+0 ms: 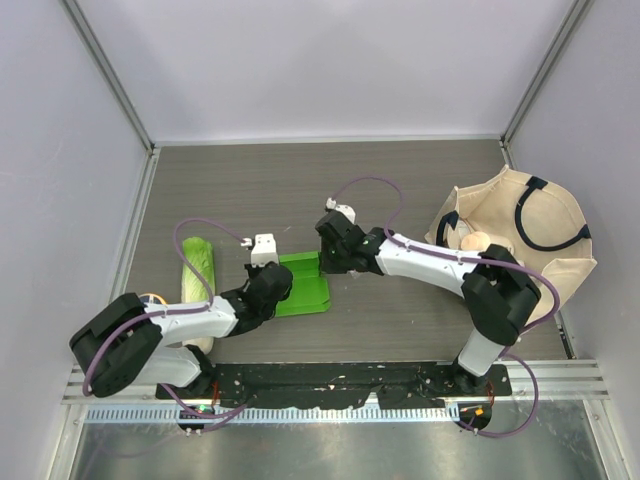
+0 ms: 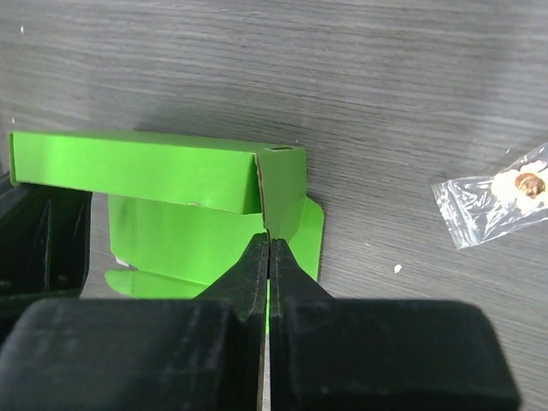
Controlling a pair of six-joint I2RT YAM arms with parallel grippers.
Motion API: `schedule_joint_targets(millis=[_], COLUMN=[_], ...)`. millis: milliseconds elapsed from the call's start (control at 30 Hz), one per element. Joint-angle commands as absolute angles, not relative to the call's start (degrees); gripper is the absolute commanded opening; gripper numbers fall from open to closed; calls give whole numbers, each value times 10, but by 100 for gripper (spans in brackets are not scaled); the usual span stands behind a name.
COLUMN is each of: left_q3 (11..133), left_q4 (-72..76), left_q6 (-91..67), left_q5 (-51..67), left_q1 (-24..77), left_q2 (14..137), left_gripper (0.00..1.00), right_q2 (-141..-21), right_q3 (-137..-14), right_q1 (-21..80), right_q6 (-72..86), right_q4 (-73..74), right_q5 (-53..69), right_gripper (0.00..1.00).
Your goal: Fold the paper box
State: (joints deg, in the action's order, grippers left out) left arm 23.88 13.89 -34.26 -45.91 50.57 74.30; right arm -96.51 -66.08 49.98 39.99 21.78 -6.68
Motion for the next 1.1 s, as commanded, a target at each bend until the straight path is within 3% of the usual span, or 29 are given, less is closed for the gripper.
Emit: schedule_joint_targets(millis=[0,167,267,433,467,567,733,800,1067], left_q3=[250,241,239,230,227,225,221,222,234], left_q4=[175,190,199,211,213,202,197,193,198], left_q6=[-362,-366,-365,-363,-361,-359,-354,-351,-338], left_q5=[-474,-468,-469,-467,-465,-462,-468,-464,-461], left_q1=[512,514,514,514,513,515,515,514,514], left_q2=[748,751,760,762,764,760,746,742,759], left_gripper=[0,0,0,0,0,0,0,0,0], right_q2=[-942,-916,-897,-833,-818,-758,-742,-755,-823], right_q3=[-644,-600,-562,-552,-552,-545,-511,-511,-461], right_q1=[517,525,525,505,505,478,340,336,338], right_q6=[527,551,479,268,246,201,166,112,4], right_q4=[141,85,14,14,24,78,101,104,13], right_q5=[-116,-154,-112,70,78,37,33,3,136], right_gripper=[0,5,9,32,41,54,52,50,48])
